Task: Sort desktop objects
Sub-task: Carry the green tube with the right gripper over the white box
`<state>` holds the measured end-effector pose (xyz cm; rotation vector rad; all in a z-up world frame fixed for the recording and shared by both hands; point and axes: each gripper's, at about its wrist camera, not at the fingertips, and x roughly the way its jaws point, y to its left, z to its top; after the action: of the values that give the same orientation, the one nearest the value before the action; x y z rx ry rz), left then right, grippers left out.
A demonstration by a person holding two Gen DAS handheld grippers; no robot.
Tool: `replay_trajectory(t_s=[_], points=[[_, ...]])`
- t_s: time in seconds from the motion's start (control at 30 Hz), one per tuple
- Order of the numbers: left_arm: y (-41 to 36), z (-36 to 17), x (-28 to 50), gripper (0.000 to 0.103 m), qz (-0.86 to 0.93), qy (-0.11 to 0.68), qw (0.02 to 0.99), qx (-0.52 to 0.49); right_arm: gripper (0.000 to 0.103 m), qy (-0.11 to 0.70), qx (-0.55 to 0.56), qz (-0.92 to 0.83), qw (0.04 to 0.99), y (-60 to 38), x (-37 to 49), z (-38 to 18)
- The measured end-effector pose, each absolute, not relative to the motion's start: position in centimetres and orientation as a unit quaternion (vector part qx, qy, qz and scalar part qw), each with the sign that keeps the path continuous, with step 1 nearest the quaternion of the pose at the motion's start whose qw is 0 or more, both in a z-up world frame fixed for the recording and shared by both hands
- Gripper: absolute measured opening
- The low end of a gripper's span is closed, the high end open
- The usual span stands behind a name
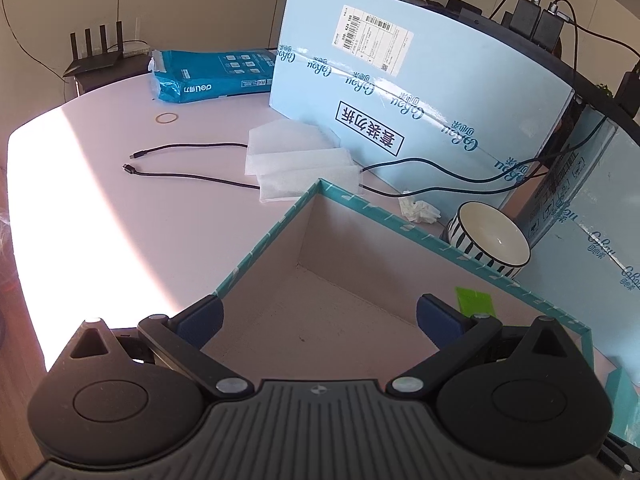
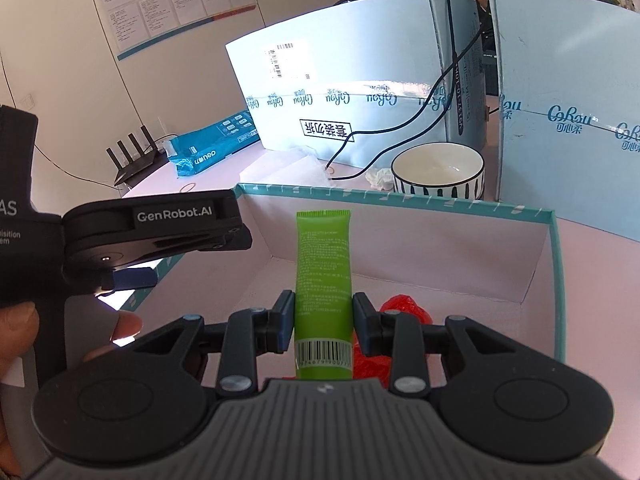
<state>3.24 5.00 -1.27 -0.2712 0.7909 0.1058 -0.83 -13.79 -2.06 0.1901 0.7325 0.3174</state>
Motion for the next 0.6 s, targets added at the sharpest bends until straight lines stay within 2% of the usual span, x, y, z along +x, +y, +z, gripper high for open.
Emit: replay_trajectory(t_s=[0.6], points=[[5.0,-0.8,3.5,0.103,0.048,0.366,0.922,-0.114,0.034,0.413,0.080,0.143,0.896,-11.4,1.5,-5.1]])
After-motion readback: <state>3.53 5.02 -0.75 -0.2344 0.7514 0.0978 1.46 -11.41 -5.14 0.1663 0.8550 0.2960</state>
